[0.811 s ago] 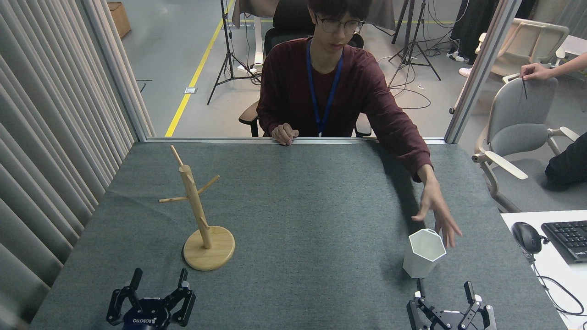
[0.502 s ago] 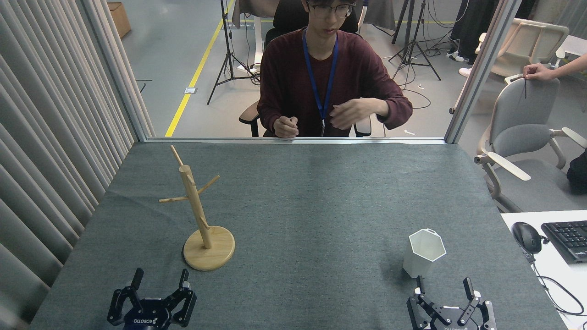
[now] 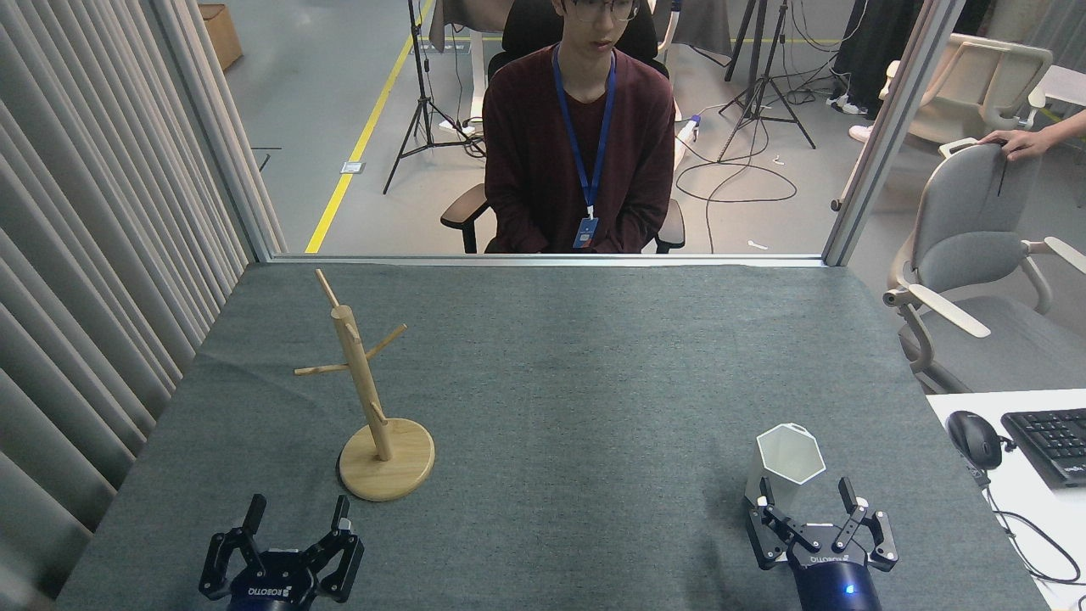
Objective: Hang cup on storage rack
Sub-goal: 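Close the right gripper around the white hexagonal cup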
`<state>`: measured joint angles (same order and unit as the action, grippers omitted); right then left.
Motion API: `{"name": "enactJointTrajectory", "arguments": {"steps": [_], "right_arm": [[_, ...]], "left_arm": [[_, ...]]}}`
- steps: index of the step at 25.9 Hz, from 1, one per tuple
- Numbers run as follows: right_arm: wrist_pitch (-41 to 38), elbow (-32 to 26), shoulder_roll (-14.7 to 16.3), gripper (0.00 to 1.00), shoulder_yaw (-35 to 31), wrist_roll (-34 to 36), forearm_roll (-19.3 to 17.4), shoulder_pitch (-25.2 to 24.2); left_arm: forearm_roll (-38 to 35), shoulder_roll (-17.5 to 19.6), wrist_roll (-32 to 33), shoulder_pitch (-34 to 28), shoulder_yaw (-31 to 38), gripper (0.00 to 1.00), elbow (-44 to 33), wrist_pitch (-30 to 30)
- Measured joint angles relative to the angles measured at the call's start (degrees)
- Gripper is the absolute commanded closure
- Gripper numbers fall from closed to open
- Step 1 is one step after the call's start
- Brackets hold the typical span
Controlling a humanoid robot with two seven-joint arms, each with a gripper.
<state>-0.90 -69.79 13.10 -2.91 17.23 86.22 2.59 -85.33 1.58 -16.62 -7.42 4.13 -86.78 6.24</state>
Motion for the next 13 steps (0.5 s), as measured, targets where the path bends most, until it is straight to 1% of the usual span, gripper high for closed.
{"name": "enactJointTrajectory", "arguments": {"steps": [13], "right_arm": [[-0.4, 5.2, 0.3, 0.01, 0.1, 0.3, 0.0, 3.8]], "left_arm": [[0.2, 0.4, 0.0, 0.2, 0.1, 0.01, 0.0, 0.0]]}}
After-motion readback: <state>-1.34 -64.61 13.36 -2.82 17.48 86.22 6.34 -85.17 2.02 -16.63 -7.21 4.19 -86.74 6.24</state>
